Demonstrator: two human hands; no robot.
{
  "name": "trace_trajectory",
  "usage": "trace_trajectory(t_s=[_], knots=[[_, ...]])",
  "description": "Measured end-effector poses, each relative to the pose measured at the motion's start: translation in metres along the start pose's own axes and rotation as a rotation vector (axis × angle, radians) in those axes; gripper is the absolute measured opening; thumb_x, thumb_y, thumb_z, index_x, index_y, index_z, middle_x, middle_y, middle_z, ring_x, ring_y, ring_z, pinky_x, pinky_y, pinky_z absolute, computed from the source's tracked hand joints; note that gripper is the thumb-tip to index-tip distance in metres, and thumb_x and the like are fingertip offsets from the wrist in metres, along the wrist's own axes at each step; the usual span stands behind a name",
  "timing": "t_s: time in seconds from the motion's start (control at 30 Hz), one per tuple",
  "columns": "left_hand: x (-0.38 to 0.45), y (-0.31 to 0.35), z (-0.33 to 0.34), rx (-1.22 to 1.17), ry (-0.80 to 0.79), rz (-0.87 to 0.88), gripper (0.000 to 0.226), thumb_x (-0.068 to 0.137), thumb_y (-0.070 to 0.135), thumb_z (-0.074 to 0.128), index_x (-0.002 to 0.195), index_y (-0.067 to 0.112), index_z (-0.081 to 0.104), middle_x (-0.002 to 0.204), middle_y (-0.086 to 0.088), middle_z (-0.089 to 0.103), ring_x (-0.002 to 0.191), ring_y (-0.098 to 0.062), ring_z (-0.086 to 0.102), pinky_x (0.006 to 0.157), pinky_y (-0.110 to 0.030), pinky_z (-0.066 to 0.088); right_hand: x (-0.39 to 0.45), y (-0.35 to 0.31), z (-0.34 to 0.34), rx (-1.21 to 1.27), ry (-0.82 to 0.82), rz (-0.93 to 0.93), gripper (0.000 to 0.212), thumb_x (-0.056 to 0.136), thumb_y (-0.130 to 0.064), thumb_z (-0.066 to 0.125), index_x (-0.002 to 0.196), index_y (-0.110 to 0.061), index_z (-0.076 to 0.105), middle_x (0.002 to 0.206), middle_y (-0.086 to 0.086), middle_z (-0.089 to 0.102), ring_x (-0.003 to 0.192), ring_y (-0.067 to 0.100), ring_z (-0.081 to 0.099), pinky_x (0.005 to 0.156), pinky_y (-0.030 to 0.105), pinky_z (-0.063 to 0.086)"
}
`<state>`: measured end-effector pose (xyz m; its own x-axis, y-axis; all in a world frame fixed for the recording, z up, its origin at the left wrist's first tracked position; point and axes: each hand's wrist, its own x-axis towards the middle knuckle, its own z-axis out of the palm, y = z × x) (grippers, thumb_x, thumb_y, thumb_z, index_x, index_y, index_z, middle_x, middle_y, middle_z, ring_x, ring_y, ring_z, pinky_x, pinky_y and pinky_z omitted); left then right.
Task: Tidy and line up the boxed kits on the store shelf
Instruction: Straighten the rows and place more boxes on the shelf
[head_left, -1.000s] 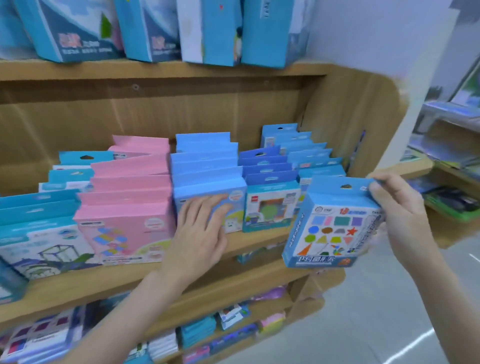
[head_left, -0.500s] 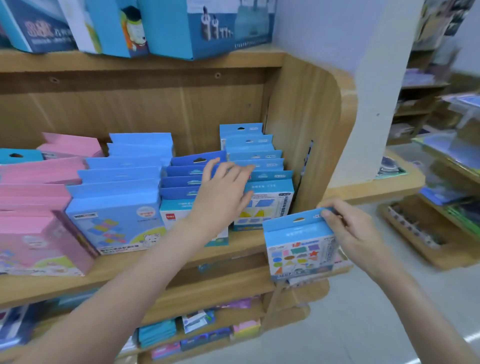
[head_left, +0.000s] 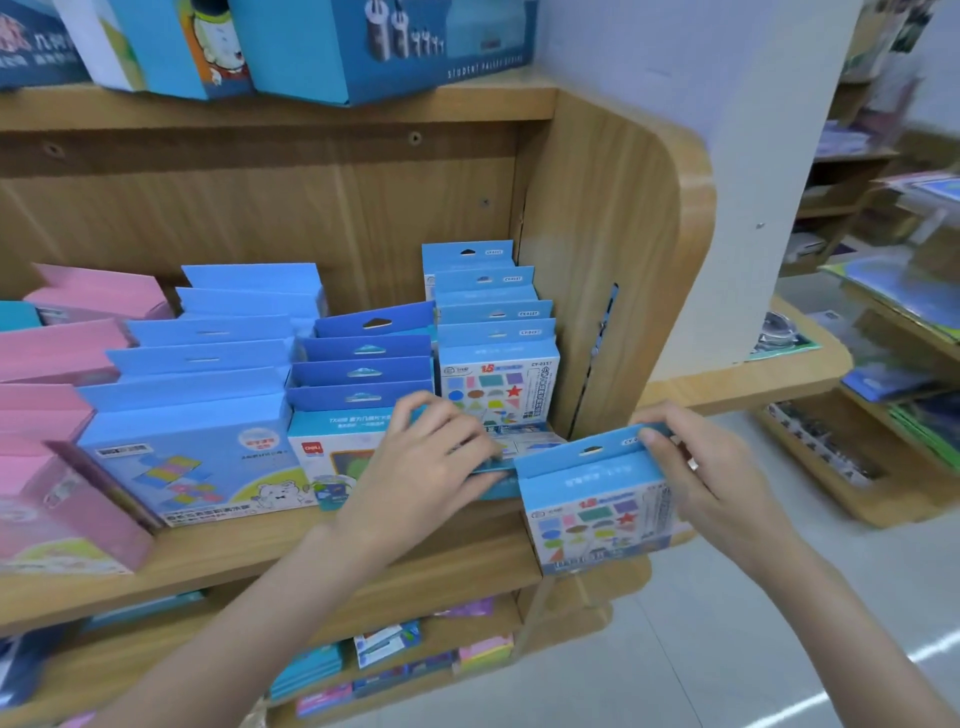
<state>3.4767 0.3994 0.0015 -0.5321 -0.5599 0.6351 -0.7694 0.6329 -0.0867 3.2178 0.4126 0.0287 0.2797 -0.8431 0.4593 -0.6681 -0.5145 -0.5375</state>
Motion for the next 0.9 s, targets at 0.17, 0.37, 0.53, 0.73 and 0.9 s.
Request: trace_trajectory(t_s=[0.17,0.37,0.53,0.73,0.9], knots=[[0.023,-0.007,-0.018,-0.339,0.011,-0.338,0.025,0.089,0.034,0.055,0.084,0.012,0.065,0.073,0.012,0.05,0.068,-0.001,0.045,0.067,-0.011,0.03,0.005,-0.006,-0.013,0.101,0.148,0.135,0.012,0.088,-0.035,0.04,0.08,-0.038,0.049,0.081,-0.025,0.061,0.072,0.006,0.056,0.058,0.013,0.037],[0.033,-0.005,-0.06,-0.531,0.058,-0.627,0.019,0.089,0.026,0.058,0.072,0.019,0.057,0.064,0.011,0.059,0.06,-0.002,0.051,0.048,-0.014,0.033,0.006,-0.023,-0.033,0.057,0.139,0.183,0.011,0.085,-0.032,0.04,0.08,-0.035,0.049,0.066,-0.006,0.06,0.065,0.013,0.055,0.054,0.032,0.04],[-0.007,-0.032,-0.108,-0.521,0.03,-0.729,0.018,0.087,0.025,0.059,0.069,0.025,0.059,0.062,0.014,0.063,0.052,-0.007,0.051,0.044,-0.019,0.032,0.013,-0.043,-0.004,-0.173,0.172,0.098,0.023,0.089,-0.03,0.035,0.092,-0.018,0.054,0.078,-0.005,0.057,0.07,0.018,0.051,0.061,0.031,0.033],[-0.047,-0.04,-0.142,-0.389,-0.076,-0.684,0.02,0.084,0.034,0.063,0.066,0.027,0.058,0.073,0.022,0.062,0.061,0.003,0.055,0.049,-0.009,0.036,0.062,-0.055,0.043,-0.354,0.09,0.015,0.015,0.091,-0.008,0.048,0.103,-0.004,0.057,0.098,0.012,0.061,0.09,0.031,0.058,0.065,0.034,0.041],[-0.069,-0.038,-0.133,-0.404,-0.139,-0.698,0.007,0.076,0.042,0.052,0.072,0.037,0.054,0.087,0.029,0.06,0.077,0.001,0.057,0.057,-0.011,0.039,0.081,-0.051,0.049,-0.762,-0.047,-0.023,0.026,0.064,0.011,0.065,0.09,0.007,0.061,0.099,0.023,0.056,0.096,0.041,0.051,0.061,0.042,0.05]])
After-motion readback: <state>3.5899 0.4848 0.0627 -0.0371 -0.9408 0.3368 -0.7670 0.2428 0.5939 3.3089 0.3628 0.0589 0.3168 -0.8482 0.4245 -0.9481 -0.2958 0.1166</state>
